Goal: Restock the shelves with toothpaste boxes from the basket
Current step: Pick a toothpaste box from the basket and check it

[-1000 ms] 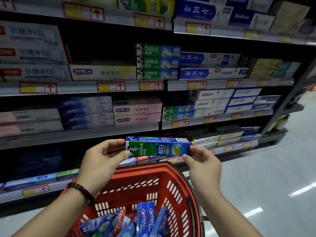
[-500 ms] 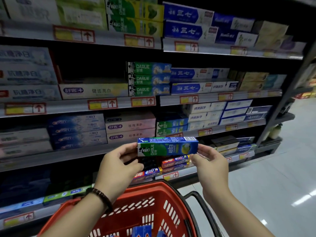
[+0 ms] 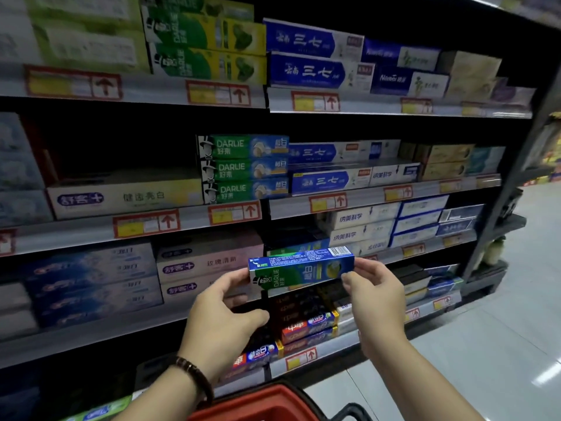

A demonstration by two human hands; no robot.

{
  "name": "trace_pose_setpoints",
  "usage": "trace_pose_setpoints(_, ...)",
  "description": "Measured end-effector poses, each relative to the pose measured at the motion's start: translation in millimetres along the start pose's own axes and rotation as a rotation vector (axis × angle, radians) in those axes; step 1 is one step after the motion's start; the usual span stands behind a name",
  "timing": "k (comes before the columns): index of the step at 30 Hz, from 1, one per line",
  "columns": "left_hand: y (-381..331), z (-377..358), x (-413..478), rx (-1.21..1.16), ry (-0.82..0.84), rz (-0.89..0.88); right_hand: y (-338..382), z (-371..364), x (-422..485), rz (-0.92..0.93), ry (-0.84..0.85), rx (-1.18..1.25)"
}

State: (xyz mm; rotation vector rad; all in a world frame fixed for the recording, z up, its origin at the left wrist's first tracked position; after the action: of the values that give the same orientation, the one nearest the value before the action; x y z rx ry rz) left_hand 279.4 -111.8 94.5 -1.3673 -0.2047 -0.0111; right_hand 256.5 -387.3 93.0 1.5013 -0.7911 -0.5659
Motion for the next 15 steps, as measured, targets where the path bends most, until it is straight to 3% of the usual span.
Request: trace_pose_setpoints(15,14,-63,86,0.022,0.048,-0.033,-31,-60,97,-0.054,-0.002,0.067)
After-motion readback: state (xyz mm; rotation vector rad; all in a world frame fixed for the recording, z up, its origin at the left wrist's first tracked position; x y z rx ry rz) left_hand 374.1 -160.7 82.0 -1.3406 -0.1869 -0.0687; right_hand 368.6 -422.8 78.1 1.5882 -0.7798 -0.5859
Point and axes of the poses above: each hand's wrist, its own x-axis towards the middle knuckle, its own z-axis out of the back of the hand, y = z × x, the point moved 7 cm from there along x, towards the middle knuckle, and after that the axes turned 8 degrees about -y, right-handed, at the moved point
